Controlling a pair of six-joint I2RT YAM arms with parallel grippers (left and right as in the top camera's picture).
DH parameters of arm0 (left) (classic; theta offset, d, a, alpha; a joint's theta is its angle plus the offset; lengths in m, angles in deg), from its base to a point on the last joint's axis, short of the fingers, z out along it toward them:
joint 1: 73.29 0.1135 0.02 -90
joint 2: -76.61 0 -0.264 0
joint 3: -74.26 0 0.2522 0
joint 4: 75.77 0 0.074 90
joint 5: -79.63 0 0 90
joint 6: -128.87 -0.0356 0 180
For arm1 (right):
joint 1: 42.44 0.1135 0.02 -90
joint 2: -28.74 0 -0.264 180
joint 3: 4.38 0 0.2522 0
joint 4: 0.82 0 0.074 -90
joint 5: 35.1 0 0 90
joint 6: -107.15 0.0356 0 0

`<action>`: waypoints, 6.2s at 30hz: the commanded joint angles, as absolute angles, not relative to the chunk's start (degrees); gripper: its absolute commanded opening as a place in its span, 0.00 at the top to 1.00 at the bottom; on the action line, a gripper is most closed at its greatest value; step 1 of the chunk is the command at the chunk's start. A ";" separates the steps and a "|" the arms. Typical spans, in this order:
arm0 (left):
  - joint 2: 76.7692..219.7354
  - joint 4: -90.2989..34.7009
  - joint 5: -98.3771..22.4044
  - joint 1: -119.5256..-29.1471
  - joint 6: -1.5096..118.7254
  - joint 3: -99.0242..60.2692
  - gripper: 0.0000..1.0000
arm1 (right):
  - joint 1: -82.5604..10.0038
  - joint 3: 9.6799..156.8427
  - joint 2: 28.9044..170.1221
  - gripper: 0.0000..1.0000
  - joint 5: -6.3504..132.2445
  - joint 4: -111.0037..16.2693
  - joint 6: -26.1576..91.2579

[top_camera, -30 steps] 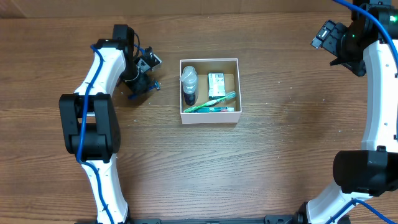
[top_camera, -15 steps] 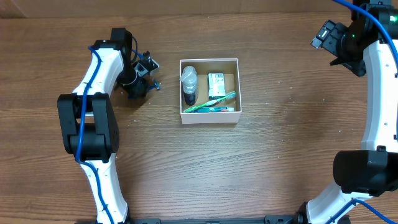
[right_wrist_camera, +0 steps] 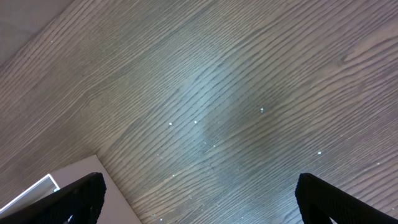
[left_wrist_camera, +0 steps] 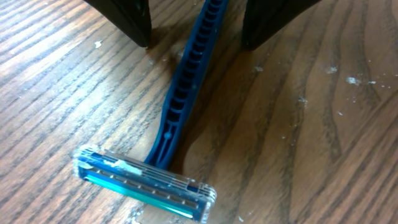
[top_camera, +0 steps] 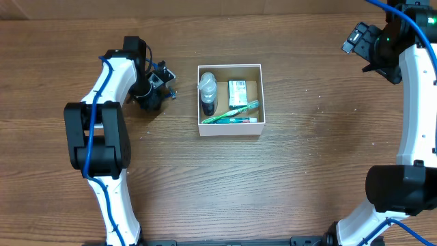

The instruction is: Pack container

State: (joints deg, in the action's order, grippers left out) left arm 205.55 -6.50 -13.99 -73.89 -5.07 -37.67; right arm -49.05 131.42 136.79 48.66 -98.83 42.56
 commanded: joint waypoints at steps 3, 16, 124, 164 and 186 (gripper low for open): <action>206.64 -7.31 -14.49 -73.63 -5.31 -34.31 0.80 | -49.12 131.90 136.53 0.00 48.07 -98.74 42.50; 206.56 -10.78 -18.36 -73.76 10.49 -35.90 0.96 | -49.12 131.90 136.53 0.00 48.07 -98.74 42.50; 196.17 34.79 -6.88 -106.70 27.32 -99.40 0.00 | -49.12 131.90 136.53 0.00 48.07 -98.74 42.50; 129.79 -30.06 -21.66 -79.18 25.33 -10.02 0.00 | -49.12 131.93 136.53 0.00 48.07 -98.74 42.50; 86.71 -65.75 -17.00 -76.18 45.77 50.32 0.00 | -49.12 131.90 136.53 0.00 48.07 -98.74 42.50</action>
State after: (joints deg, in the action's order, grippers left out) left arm 90.47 -64.03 -19.63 -76.88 42.66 45.73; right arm -49.05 131.42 136.79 48.66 -98.85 42.58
